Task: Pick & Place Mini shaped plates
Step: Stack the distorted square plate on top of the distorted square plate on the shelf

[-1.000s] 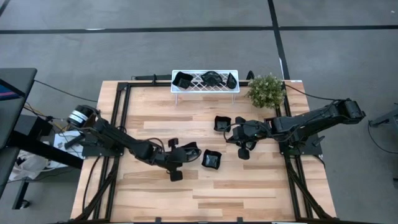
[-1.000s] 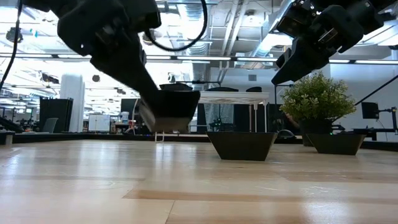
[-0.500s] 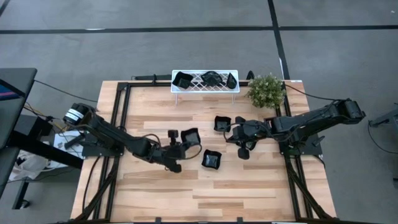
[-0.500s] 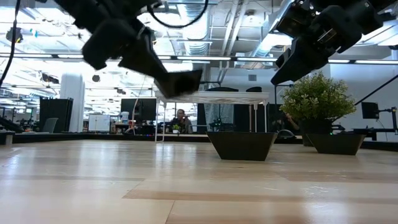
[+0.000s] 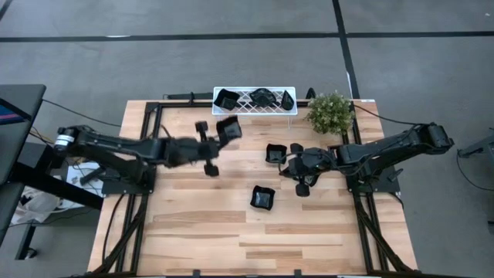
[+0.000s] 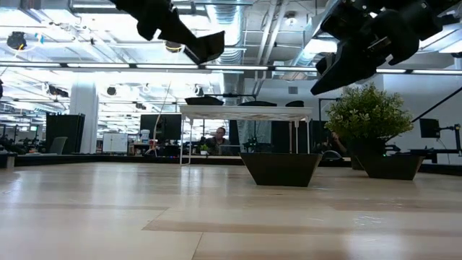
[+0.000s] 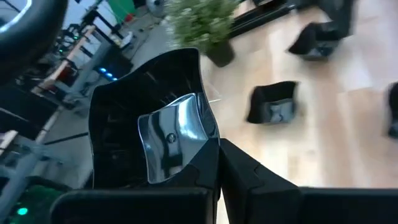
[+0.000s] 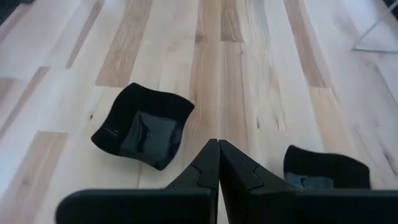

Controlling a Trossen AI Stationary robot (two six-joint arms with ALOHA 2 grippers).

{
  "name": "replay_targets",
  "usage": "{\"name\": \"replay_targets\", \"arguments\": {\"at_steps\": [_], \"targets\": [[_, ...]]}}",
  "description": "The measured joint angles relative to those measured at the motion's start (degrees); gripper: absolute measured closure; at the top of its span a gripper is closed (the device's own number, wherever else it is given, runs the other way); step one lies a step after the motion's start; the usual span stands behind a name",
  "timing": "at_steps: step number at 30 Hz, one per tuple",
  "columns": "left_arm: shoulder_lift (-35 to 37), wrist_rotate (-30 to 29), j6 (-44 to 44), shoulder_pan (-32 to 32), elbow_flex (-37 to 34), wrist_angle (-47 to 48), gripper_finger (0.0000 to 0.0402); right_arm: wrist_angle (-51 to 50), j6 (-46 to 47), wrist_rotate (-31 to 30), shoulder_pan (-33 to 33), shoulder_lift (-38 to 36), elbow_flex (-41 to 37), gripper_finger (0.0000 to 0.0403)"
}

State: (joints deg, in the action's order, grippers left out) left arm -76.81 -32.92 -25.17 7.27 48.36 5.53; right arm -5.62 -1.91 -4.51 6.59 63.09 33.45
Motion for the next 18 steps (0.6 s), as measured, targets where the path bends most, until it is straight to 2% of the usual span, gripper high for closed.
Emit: {"name": "replay_targets", "arguments": {"at_steps": [5, 13, 18], "targets": [[1.6, 8.3, -7.2, -8.3, 0.0, 0.0, 0.0392, 1.2, -1.2, 0.0, 0.0, 0.0, 0.0, 0.0403], [1.6, 11.4, -22.3, -19.6, 0.0, -0.4, 0.0392, 1.5, -1.7, 0.0, 0.0, 0.0, 0.0, 0.0403], [1.6, 20.3, -27.1, -27.6, 0.0, -0.6, 0.0392, 1.5, -1.7, 0.0, 0.0, 0.0, 0.0, 0.0403]]}}
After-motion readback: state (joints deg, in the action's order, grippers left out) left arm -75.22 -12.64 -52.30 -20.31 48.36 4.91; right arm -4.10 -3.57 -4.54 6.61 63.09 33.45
